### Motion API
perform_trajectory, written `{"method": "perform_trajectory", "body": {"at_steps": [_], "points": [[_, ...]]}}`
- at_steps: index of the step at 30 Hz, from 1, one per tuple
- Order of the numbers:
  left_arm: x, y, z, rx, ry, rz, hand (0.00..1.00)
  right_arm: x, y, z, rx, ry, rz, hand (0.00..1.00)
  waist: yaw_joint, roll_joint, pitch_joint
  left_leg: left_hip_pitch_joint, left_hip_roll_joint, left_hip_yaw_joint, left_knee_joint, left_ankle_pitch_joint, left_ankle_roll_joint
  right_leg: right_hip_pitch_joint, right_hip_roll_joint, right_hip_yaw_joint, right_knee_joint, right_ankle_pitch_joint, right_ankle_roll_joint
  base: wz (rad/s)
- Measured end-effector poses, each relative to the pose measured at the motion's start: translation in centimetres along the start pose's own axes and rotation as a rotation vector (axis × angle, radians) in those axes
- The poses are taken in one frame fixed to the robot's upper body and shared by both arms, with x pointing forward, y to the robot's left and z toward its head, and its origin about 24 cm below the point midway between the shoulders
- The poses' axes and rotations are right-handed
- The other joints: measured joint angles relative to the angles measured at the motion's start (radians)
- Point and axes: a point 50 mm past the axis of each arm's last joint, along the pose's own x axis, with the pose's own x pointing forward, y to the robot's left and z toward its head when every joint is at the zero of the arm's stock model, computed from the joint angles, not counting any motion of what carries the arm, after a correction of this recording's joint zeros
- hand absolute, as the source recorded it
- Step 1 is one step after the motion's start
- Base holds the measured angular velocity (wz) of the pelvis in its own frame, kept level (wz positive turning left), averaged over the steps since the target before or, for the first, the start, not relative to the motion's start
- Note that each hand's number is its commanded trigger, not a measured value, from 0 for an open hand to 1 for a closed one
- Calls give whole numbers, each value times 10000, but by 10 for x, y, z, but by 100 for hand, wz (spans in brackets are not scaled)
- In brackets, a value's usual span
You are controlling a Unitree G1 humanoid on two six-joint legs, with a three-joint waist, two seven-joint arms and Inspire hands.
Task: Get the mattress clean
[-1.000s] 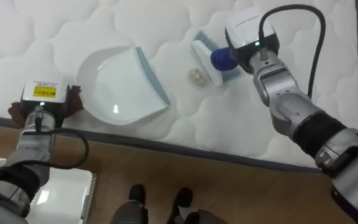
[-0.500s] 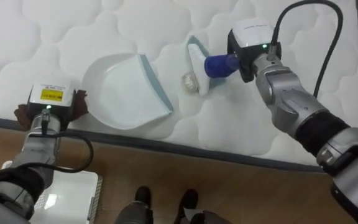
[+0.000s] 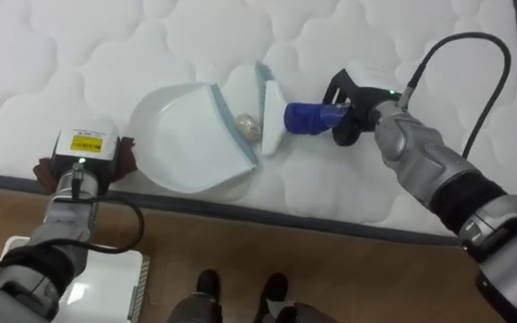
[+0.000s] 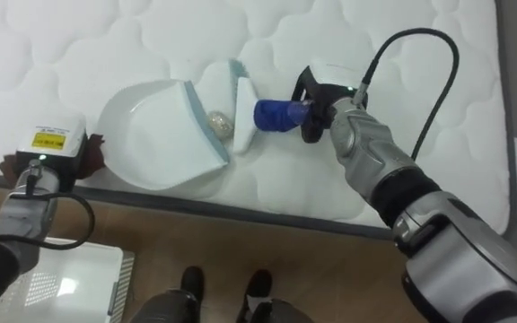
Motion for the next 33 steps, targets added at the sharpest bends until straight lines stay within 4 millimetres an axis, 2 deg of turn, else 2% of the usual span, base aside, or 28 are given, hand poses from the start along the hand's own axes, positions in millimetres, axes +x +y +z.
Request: {"method": "perform_trajectory", "body": {"at_steps": [4,12,33], "points": [[0,0,-2,61,40,-3,100,0,6,4,386,-112,382,100,6,15,-7,-15,-1,7,-16,0,0,-3,1,-27,-42,-13,1,1],[-2,-3,-1,178,-19,-71,100,0,7,2,502,-68,635,100,4,159,-87,61,-14,2,-123,6,-2,5,-14,-14,-46,-14,1,0],[-4,-8,0,154,-104,-177,100,-2,4,-2,614,-192,756,100,-94,159,-104,230,-84,66,-391,220,51,8,-146,67,23,-35,35,0]]}}
